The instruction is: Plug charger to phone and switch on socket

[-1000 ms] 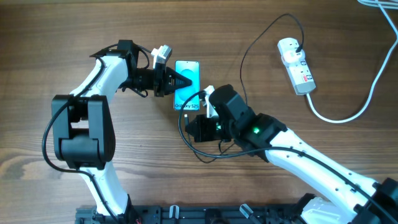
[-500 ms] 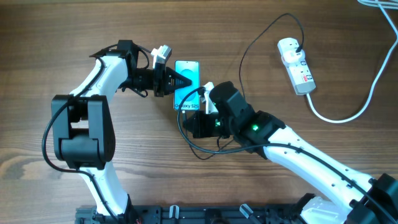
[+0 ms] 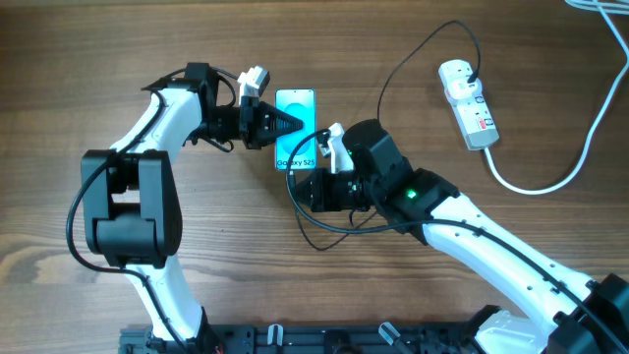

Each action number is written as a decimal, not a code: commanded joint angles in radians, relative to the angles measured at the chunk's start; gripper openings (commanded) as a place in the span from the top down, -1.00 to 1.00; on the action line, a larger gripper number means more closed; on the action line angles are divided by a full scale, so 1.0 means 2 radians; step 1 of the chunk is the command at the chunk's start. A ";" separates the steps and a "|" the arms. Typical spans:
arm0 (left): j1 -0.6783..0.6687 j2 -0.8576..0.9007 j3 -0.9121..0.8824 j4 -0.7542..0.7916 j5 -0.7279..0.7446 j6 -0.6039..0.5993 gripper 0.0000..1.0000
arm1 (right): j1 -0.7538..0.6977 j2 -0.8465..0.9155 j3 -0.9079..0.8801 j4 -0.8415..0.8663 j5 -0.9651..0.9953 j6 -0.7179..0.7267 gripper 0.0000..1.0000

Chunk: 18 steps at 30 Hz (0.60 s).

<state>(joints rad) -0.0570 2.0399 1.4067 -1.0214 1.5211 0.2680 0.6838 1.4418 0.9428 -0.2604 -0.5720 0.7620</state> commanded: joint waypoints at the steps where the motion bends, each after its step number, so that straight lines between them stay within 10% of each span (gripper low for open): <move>1: 0.001 -0.019 0.006 -0.002 0.028 0.008 0.92 | -0.018 0.002 -0.001 0.005 -0.012 -0.011 0.91; 18: 0.001 -0.019 0.006 0.009 0.002 0.008 0.92 | -0.044 0.001 -0.001 -0.051 -0.066 -0.075 0.91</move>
<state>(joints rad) -0.0570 2.0399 1.4071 -1.0130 1.5318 0.2680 0.6319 1.4418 0.9428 -0.3092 -0.6624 0.6960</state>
